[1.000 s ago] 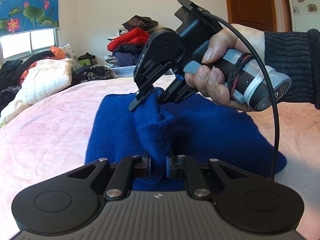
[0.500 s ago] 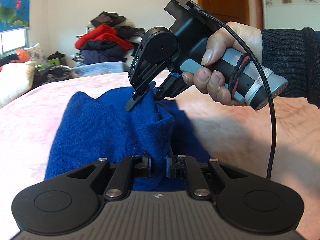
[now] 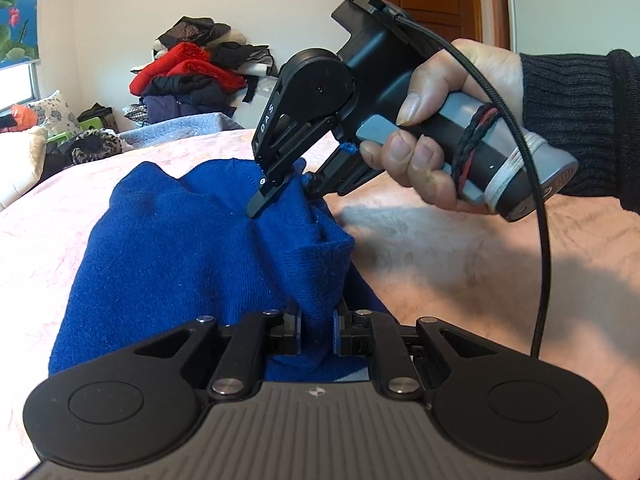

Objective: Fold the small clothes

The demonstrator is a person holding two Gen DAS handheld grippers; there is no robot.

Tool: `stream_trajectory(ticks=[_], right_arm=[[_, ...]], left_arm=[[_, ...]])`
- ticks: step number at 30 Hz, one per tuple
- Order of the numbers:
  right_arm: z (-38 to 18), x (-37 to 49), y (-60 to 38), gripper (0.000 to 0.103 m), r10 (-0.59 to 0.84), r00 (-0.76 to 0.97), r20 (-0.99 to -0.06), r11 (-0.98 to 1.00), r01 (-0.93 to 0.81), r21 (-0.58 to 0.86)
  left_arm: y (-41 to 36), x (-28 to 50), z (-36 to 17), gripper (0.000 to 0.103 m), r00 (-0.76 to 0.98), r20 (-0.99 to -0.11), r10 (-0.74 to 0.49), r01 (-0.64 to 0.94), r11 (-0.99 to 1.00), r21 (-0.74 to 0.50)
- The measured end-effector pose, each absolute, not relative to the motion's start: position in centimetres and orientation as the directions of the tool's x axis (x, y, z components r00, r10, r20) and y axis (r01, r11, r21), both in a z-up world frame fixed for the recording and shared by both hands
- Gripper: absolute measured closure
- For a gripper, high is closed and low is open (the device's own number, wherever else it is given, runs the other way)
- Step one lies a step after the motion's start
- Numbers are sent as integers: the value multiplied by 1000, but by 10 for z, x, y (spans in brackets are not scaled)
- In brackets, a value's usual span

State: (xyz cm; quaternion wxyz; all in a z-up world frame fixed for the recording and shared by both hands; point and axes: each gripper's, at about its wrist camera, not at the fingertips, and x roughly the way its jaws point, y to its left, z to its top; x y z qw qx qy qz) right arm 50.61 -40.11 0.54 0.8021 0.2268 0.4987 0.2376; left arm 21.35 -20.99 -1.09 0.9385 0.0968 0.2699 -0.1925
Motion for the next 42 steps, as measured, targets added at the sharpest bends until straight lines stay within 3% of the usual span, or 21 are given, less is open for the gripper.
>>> stream_trajectory(ticks=[3,5,6,7,9,10,12,16,19,24,25,26,33,38,42], right_arm=[[-2,505,-413,82,639,406,-654,743,-103,662],[-2,503,-428,72,663,421,-618,695,-40,718],[2,500,-436,69,661,448,-601,681,-24,732],[8,497,-444,58,648,483,-588,680,-19,733],[26,492,-457,51,603,556,-573,699,-21,715],[35,491,-461,51,589,584,-558,707,-39,706],[51,493,-462,51,586,620,-521,708,-78,702],[62,514,-434,45,640,571,-515,695,-145,704],[60,534,-403,44,648,496,-578,727,-176,664],[41,547,-369,35,573,425,-701,816,-219,534],[32,549,-365,32,533,407,-742,845,-208,493],[23,548,-364,35,491,395,-776,870,-193,453],[34,540,-393,38,502,453,-737,851,-109,513],[74,520,-402,32,650,472,-595,744,-236,625],[87,522,-403,27,657,490,-573,732,-234,640]], left_arm=[[-207,212,-8,85,771,-546,-327,435,897,77],[-199,208,3,81,752,-560,-349,460,885,67],[-191,204,10,72,745,-551,-375,476,878,47],[-182,199,17,64,746,-535,-396,487,873,34],[-163,190,28,24,768,-486,-416,491,870,31],[-154,187,34,19,786,-457,-415,481,876,32],[-143,189,43,19,810,-415,-414,459,889,10],[-162,218,40,19,775,-421,-471,496,866,-55],[-187,240,24,20,727,-488,-483,531,846,-46],[-211,248,-6,20,559,-593,-580,615,769,-173],[-212,246,-10,20,586,-578,-568,603,782,-157],[-213,245,-12,20,595,-571,-565,600,786,-153],[-195,234,1,20,602,-534,-594,609,774,-174],[-146,223,34,19,734,-408,-542,512,837,-191],[-150,254,31,19,779,-481,-402,392,911,-128]])
